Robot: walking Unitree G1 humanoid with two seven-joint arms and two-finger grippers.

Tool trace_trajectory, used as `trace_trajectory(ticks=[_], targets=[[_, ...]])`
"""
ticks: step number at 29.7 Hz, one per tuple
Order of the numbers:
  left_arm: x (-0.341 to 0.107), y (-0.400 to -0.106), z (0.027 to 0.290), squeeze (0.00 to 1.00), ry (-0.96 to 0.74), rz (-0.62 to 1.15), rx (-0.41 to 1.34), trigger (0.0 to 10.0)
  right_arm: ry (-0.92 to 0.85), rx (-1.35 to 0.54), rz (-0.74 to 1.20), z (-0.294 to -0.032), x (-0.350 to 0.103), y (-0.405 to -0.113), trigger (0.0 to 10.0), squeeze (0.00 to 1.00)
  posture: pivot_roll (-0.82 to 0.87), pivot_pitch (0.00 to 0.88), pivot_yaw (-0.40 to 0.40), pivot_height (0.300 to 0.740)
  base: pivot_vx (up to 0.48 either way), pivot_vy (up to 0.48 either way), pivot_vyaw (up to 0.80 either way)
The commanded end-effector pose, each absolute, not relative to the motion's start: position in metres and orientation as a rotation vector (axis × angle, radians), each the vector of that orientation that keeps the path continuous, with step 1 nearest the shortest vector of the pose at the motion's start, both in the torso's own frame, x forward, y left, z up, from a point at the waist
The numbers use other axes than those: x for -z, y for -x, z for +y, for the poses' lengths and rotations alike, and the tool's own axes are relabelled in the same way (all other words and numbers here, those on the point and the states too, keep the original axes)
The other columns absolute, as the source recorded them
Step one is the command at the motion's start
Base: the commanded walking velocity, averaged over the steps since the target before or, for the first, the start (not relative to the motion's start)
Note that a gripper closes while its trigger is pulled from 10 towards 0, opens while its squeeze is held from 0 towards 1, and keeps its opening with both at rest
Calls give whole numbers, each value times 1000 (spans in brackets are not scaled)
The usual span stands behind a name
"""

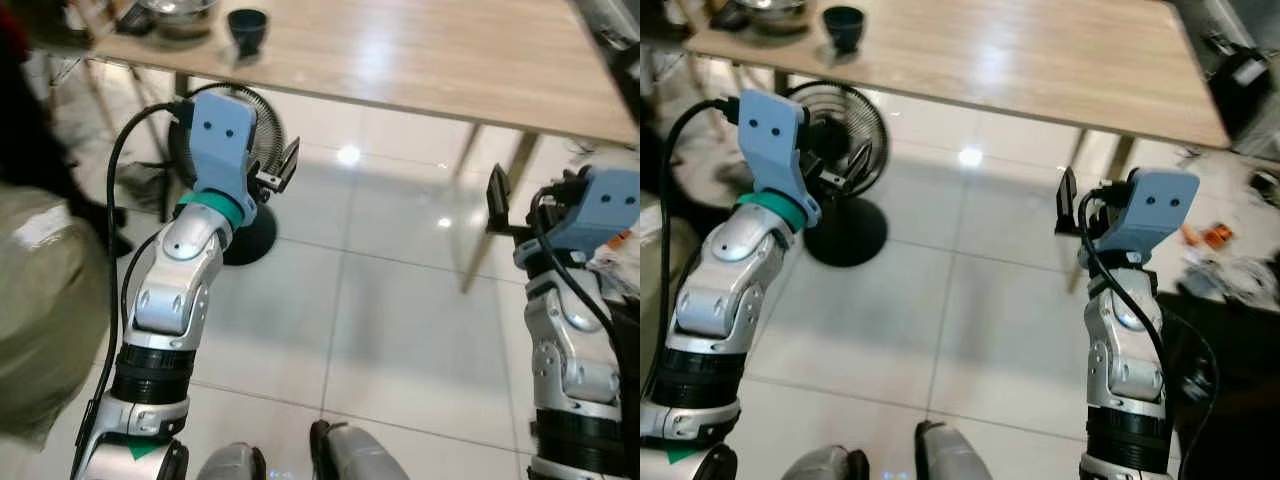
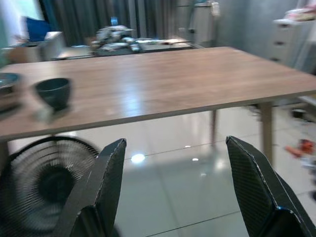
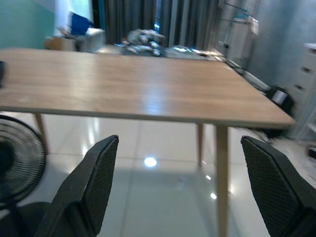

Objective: Setting the table

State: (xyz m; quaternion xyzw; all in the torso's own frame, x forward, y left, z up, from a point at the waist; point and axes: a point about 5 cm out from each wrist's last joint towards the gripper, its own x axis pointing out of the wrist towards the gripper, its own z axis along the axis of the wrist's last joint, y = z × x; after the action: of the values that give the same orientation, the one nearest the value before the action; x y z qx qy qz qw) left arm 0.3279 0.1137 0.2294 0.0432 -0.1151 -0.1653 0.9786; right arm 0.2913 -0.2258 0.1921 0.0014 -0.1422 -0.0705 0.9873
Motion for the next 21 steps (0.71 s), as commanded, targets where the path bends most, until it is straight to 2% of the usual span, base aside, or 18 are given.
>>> trace_trajectory(ticks=[1, 5, 13, 21], targets=[[-224, -329, 114, 0, -94, -206, 331, 10000, -16, 153, -275, -228, -189, -291, 10000, 0, 6, 40, 9, 740, 0, 0, -800], [-223, -329, 114, 0, -97, -202, 329, 10000, -16, 153, -274, -228, -188, -291, 10000, 0, 6, 40, 9, 740, 0, 0, -800], [-198, -328, 131, 0, -140, -118, 257, 10000, -6, 140, -255, -224, -182, -291, 10000, 0, 16, 34, 5, 740, 0, 0, -800], [-199, -330, 130, 0, -141, -117, 253, 10000, -1, 148, -249, -227, -183, -293, 10000, 0, 13, 32, 3, 740, 0, 0, -800]])
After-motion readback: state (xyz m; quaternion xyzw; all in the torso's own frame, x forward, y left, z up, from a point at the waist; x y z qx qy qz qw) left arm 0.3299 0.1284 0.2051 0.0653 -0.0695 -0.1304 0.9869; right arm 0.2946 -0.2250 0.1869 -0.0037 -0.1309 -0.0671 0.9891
